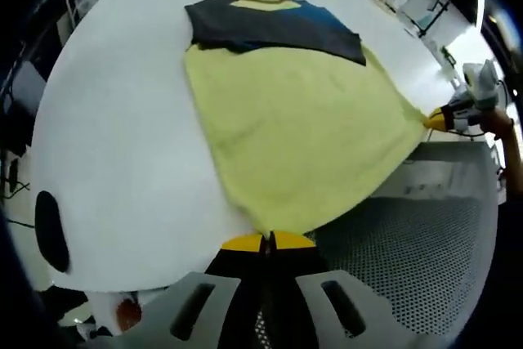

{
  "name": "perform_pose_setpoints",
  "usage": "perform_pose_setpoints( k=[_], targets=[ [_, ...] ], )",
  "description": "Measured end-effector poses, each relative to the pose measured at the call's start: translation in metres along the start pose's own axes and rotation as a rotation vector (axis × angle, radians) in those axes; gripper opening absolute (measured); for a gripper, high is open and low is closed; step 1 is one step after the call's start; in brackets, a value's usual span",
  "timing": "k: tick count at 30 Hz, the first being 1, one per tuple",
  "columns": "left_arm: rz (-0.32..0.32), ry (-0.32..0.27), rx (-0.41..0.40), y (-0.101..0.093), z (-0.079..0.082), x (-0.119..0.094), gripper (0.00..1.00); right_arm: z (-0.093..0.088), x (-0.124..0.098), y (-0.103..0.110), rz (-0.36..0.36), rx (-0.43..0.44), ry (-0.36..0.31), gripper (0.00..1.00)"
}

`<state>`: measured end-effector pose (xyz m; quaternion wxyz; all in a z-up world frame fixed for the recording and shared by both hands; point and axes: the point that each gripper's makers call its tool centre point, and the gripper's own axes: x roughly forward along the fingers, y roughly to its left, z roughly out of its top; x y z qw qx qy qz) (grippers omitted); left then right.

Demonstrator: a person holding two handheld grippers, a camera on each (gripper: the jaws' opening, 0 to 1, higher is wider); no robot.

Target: Fold the garment on the visible template until the final outline fits inside the template.

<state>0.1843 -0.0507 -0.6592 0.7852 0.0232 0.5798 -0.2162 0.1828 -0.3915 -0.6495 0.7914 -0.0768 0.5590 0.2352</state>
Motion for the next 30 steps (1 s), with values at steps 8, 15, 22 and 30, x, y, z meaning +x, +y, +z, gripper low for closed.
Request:
perform_pose_setpoints(
  k=[8,15,22,30],
  targets=[
    [0.005,-0.060,-0.007,0.000,0.018,-0.010,0.00,0.019,-0.014,0.000,-0.003,0.013,-0.063,0.00],
    [0.012,-0.099,-0.021,0.006,0.031,-0.019,0.00,0.031,-0.021,-0.005,-0.016,0.021,-0.098,0.00],
    [0.017,-0.157,-0.025,0.007,0.053,-0.030,0.00,0.048,-0.029,-0.007,-0.017,0.033,-0.150,0.00],
    [0.016,-0.225,-0.060,0.013,0.076,-0.042,0.00,0.075,-0.044,-0.016,-0.014,0.079,-0.243,0.00]
  ],
)
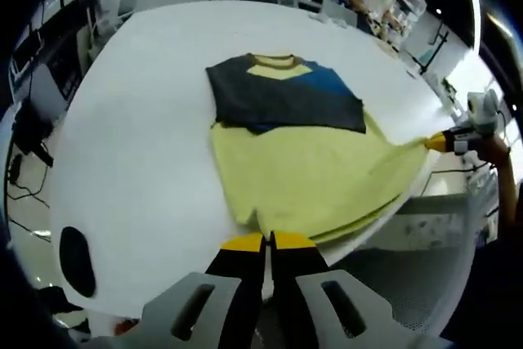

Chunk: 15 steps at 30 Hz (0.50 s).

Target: Fold the garment on the visible template until the final outline fits inside the template.

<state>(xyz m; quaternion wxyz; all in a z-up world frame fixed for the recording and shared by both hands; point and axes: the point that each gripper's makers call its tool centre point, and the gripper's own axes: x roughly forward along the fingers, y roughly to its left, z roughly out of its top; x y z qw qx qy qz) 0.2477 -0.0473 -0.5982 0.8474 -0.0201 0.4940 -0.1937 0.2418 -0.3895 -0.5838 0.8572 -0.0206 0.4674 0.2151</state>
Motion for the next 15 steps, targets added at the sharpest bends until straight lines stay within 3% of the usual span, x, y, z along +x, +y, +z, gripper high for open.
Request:
perform_pose_setpoints(
  k=[15],
  targets=[
    [-0.002,-0.144,-0.052,0.010,0.063,-0.003,0.00,0.050,-0.004,-0.015,0.016,0.102,-0.123,0.00]
  ],
)
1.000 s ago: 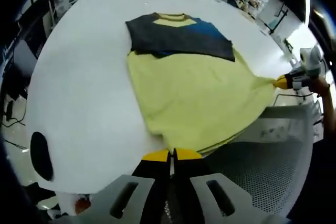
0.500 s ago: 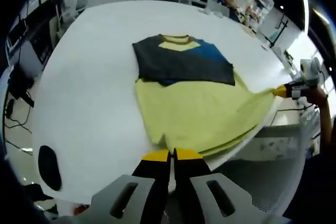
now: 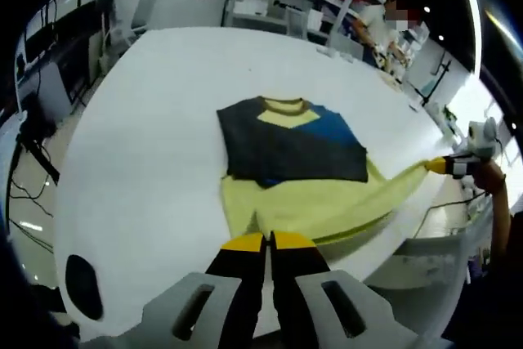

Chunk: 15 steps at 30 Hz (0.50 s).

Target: Fold the garment on the visible template until the final outline fits inside the template.

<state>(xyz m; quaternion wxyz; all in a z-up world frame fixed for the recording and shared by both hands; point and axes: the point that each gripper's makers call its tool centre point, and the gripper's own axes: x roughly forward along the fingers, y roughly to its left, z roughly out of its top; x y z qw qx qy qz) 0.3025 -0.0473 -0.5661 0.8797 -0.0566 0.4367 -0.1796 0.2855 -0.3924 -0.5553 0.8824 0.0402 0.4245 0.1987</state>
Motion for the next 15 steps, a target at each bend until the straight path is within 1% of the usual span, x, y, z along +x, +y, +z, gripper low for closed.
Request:
perform_pose_setpoints(
  k=[5,6,7,8,9,11,12,13,15],
  targets=[
    [0.004,-0.039,-0.008,0.003,0.019,0.002,0.00,0.016,0.004,-0.002,0.023,0.068,-0.034,0.00],
    [0.005,-0.041,-0.009,0.003,0.020,0.003,0.00,0.017,0.004,-0.002,0.025,0.071,-0.035,0.00],
    [0.007,-0.050,-0.010,0.005,0.027,0.004,0.00,0.022,0.006,-0.002,0.037,0.098,-0.045,0.00],
    [0.007,-0.052,-0.011,0.005,0.028,0.005,0.00,0.023,0.006,-0.003,0.040,0.096,-0.046,0.00],
    [0.010,-0.075,-0.033,0.008,0.036,0.006,0.00,0.028,0.008,-0.004,0.047,0.100,-0.053,0.00],
    [0.002,-0.090,-0.052,0.009,0.045,0.008,0.00,0.035,0.009,-0.005,0.046,0.101,-0.064,0.00],
    [0.000,-0.091,-0.054,0.009,0.047,0.008,0.00,0.036,0.010,-0.006,0.045,0.104,-0.065,0.00],
    [-0.003,-0.103,-0.058,0.010,0.054,0.010,0.00,0.043,0.012,-0.008,0.043,0.110,-0.077,0.00],
    [0.000,-0.109,-0.056,0.011,0.061,0.013,0.00,0.052,0.014,-0.008,0.053,0.124,-0.094,0.00]
  ],
)
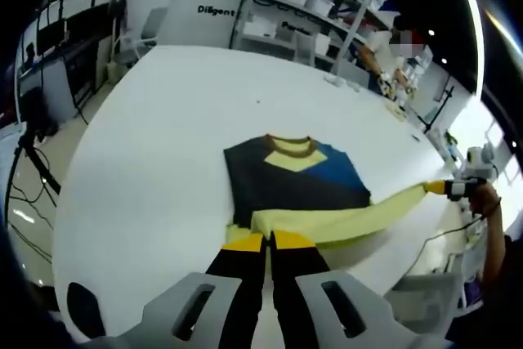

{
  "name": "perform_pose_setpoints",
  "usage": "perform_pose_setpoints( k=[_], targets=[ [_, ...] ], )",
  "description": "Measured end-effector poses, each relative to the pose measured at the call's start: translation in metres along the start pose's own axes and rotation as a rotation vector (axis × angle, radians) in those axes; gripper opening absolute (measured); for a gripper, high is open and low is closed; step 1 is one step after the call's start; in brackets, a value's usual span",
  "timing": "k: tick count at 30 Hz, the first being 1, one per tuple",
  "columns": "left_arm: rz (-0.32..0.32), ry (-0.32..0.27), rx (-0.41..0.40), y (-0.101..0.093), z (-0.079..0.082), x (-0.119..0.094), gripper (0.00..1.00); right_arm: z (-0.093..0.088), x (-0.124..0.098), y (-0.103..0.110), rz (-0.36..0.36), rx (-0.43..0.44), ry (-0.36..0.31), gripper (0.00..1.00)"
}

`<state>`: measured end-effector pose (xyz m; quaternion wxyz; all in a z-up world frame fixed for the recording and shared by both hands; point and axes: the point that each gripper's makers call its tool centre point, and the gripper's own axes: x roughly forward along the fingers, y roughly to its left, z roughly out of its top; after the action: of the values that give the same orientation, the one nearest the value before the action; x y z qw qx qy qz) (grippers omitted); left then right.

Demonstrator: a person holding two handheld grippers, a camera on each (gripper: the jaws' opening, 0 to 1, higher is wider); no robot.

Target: Fold the garment on the visible template until the final outline fits inside the template.

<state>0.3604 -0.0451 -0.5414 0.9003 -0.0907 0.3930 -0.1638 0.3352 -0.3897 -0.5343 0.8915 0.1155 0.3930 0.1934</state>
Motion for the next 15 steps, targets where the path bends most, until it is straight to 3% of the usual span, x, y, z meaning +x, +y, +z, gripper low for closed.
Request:
perform_pose_setpoints(
  k=[4,15],
  targets=[
    [0.004,-0.008,0.017,0.000,0.012,0.007,0.00,0.013,0.007,-0.001,0.010,0.019,-0.021,0.00],
    [0.005,-0.052,-0.043,0.009,0.037,0.030,0.00,0.038,0.027,-0.011,0.007,0.044,-0.035,0.00]
  ],
)
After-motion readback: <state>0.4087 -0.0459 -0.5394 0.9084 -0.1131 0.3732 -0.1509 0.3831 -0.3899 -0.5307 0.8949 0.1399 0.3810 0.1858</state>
